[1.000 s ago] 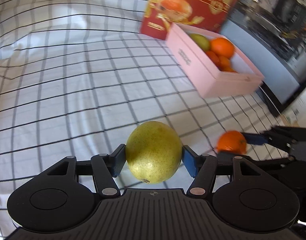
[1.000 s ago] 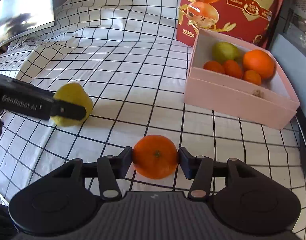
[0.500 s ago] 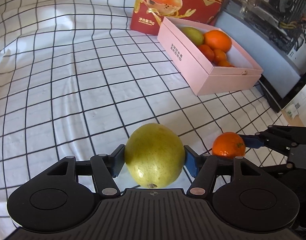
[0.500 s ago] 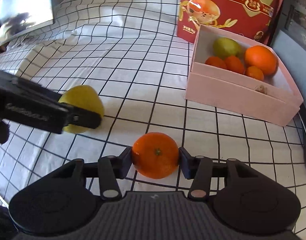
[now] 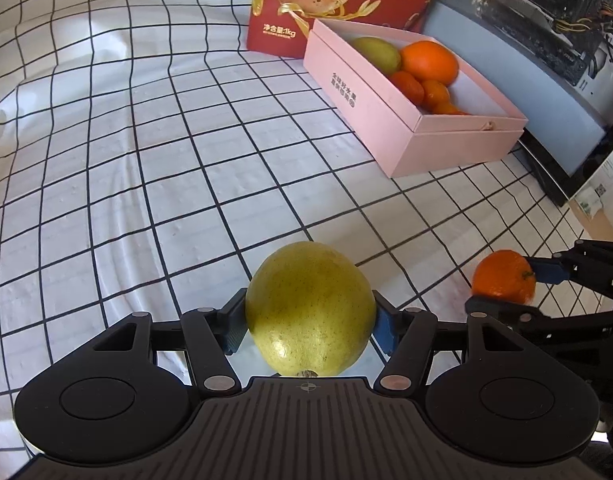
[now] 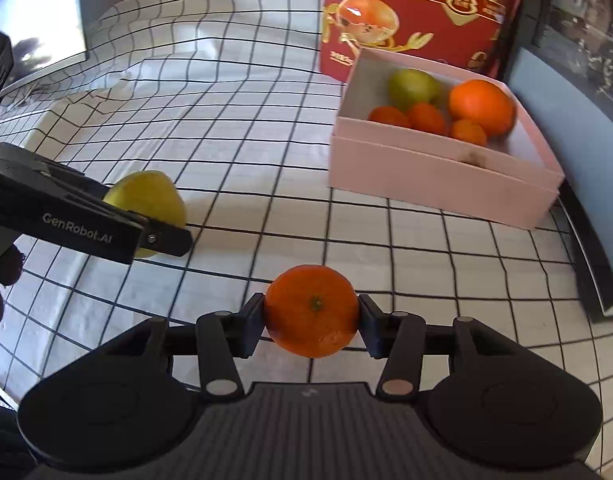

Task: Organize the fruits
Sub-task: 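Carry the pear and tangerine over the pink box with both tools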

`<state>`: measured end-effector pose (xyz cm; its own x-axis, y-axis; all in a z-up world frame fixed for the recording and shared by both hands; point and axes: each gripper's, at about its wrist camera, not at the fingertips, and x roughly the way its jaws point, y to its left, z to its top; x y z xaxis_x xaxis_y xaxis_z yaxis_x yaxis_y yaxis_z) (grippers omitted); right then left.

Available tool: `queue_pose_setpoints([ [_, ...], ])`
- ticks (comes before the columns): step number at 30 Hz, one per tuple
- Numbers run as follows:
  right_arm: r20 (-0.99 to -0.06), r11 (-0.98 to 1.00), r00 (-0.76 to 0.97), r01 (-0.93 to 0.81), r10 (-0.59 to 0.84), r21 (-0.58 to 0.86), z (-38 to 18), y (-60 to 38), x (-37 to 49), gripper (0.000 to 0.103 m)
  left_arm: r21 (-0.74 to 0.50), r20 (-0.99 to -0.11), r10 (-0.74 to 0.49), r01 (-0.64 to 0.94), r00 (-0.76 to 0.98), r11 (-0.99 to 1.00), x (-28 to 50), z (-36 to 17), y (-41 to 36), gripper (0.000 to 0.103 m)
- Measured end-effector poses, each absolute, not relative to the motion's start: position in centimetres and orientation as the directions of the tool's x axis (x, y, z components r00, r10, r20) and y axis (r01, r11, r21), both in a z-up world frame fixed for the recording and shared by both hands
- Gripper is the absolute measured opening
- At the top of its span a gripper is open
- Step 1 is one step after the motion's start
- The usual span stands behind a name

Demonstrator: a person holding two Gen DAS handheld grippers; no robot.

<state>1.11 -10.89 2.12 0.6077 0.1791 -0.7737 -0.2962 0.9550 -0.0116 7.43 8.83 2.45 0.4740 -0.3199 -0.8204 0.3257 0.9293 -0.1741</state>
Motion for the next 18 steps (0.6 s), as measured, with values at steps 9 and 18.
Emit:
queue_pose_setpoints([
  [9, -0.778, 0.968, 0.609, -0.251, 0.153, -0.006, 1.9, -12.4, 0.7, 0.048, -0.151, -0.838, -0.311, 0.357, 0.448, 0.922, 7.0, 2.6, 8.7, 0.066],
  [18, -0.704, 0.977, 0.693, -0.215, 0.153, -0.001, 5.7, -14.7, 1.4, 0.048, -0.302, -0.716, -0.484, 0.401, 0.504, 0.865, 8.3, 8.3, 7.7, 0.066],
])
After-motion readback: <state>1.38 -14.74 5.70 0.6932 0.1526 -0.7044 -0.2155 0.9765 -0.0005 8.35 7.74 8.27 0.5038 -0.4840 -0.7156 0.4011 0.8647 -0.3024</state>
